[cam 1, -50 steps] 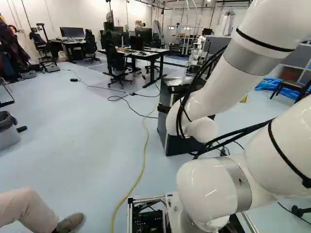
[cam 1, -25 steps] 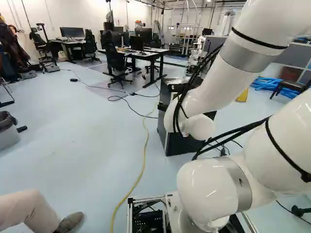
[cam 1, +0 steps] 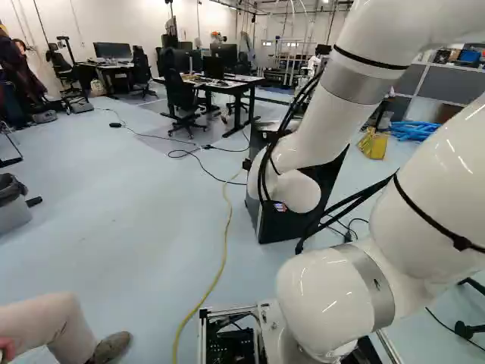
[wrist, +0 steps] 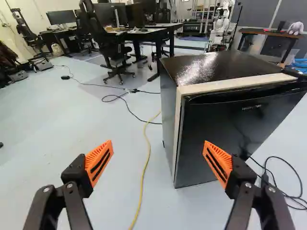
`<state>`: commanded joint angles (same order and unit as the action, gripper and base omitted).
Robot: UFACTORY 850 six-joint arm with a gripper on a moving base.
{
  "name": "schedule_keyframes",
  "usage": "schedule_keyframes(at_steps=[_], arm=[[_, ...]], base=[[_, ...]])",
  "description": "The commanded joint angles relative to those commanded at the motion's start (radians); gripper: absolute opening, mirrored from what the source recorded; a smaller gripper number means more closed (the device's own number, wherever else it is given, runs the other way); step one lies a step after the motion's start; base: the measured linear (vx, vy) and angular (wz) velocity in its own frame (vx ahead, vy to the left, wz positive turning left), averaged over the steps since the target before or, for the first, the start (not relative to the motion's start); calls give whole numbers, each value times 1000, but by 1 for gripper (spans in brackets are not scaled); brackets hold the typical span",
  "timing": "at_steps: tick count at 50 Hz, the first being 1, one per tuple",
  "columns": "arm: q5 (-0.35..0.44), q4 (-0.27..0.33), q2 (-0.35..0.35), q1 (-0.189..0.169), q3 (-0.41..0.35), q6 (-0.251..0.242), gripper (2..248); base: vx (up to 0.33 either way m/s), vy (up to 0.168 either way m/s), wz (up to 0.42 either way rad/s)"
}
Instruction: Grab a drink from the fridge
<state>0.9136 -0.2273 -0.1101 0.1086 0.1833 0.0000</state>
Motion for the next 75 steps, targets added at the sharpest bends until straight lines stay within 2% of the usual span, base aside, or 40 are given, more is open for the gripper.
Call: schedule_keyframes(at_steps=[35,54,75], arm=[[152,-187,211,58,111,0,247],[228,-287,324,64,181,0,247],[266,-399,448,58,264,0,247]], base=[[0,0,0],[0,0,0],[0,0,0]])
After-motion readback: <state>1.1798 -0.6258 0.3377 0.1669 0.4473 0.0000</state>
